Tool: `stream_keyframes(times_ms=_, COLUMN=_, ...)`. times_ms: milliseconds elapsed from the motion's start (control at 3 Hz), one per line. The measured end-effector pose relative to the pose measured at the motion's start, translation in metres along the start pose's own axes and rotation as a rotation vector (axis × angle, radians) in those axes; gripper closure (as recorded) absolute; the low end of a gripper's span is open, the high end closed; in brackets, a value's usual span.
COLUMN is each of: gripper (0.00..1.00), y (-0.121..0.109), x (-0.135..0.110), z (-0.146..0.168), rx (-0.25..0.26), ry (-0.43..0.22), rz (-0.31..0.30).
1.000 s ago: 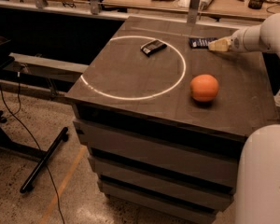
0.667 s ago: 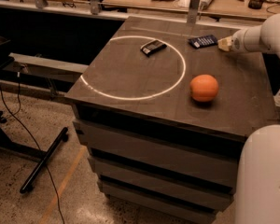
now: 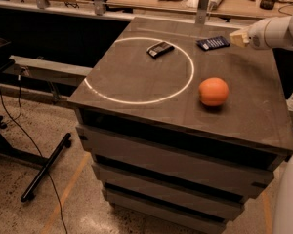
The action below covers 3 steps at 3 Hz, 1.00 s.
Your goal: Pick rxbar blueberry
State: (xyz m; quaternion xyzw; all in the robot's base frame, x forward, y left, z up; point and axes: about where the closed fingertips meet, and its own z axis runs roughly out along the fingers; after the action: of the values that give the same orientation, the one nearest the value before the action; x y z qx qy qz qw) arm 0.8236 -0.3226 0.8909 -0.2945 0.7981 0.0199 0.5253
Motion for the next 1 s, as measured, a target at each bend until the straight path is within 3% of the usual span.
stream_keyframes(times_ms=333, gripper=0.52, y=0.018, x=-0.032, z=-0.033, rx=-0.050, ry=-0.064, rz=-0.134)
stream_keyframes(times_ms=667, gripper=0.22, y=0.031, x=-0.049, z=-0.037, rx=-0.104, ry=-0.049, rz=-0.213)
stream_keyframes(times_ms=1000, gripper=0.01, y=0.027, x=-0.049, z=-0.032, rx=-0.114, ry=-0.011, rz=-0.179)
